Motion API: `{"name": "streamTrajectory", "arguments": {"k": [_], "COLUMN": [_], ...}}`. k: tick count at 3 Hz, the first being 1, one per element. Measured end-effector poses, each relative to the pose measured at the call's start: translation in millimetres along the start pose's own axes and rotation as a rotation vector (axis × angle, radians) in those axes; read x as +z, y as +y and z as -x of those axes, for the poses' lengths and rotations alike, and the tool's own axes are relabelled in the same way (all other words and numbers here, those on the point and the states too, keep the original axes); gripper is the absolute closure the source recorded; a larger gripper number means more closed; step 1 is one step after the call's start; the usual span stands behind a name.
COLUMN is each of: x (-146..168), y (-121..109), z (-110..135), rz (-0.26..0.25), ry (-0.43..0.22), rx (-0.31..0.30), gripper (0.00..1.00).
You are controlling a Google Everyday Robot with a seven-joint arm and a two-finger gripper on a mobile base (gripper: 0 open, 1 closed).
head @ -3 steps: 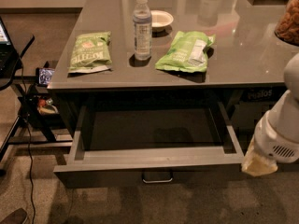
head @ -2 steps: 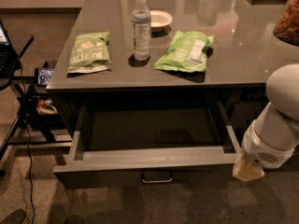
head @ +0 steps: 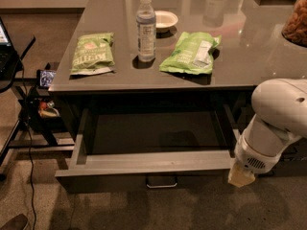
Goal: Close top drawer
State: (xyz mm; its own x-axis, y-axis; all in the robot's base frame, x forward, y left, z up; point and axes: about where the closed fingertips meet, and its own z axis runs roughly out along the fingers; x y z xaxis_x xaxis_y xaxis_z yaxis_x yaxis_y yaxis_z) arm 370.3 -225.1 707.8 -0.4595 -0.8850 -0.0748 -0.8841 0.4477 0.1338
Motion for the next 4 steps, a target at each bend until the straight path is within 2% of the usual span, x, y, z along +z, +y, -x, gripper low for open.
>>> {"name": "streamTrajectory", "arguments": {"k": [1,2,3,4], "x": [9,20,27,27], "y": [-1,-13,-38,-38], "z": [1,12,34,34], "rz": [0.004,-0.023,-0.100,-0.100], "ry": [0.006,0.014,0.005,0.005], "rx": [0.025,0.040,0.035,0.036], "gripper": [1.00,1.00,1.00,1.00]}}
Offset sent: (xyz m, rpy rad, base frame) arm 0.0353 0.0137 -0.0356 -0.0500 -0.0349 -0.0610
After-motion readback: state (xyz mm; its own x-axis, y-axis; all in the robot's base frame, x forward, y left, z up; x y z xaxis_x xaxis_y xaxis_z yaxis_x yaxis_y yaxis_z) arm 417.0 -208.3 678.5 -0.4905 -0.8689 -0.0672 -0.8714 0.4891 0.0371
